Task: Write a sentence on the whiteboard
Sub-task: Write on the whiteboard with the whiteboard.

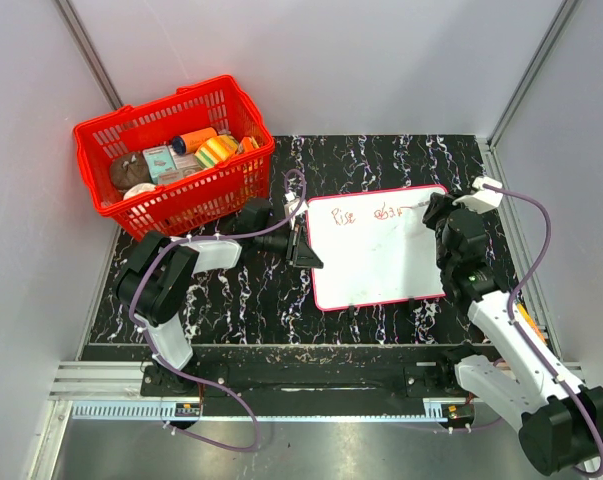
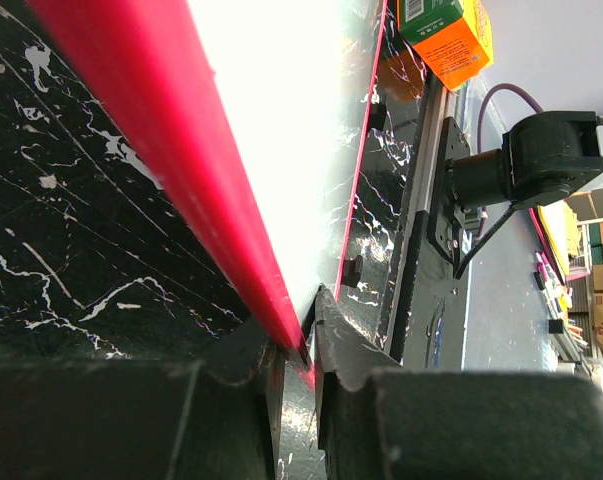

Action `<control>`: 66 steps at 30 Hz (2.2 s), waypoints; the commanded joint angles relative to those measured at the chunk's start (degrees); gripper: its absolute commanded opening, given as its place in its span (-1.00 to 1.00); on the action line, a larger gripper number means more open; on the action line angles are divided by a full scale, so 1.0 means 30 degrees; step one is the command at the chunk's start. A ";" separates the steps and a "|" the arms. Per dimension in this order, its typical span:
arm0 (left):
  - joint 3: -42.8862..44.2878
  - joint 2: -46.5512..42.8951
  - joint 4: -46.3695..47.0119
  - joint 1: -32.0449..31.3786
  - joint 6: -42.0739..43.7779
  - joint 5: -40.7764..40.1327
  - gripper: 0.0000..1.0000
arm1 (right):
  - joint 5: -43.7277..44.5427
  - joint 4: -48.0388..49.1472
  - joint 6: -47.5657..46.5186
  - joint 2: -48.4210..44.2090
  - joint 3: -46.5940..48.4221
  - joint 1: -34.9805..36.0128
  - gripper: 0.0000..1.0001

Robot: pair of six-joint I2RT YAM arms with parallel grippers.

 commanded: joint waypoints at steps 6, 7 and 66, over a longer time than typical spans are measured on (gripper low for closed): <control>0.0017 0.0007 -0.0945 -0.0692 0.1921 -0.1387 -1.00 | -0.0810 0.1145 -0.0071 -0.0829 0.0408 -0.0141 -1.00; 0.0017 0.0007 -0.0974 -0.0692 0.1921 -0.1415 -1.00 | -0.0898 0.1175 -0.0041 -0.0800 0.0553 -0.0141 -1.00; 0.0047 0.0036 -0.1033 -0.0780 0.1951 -0.1445 -1.00 | 0.0360 -0.1374 0.0369 -0.1766 -0.0764 -0.0141 -1.00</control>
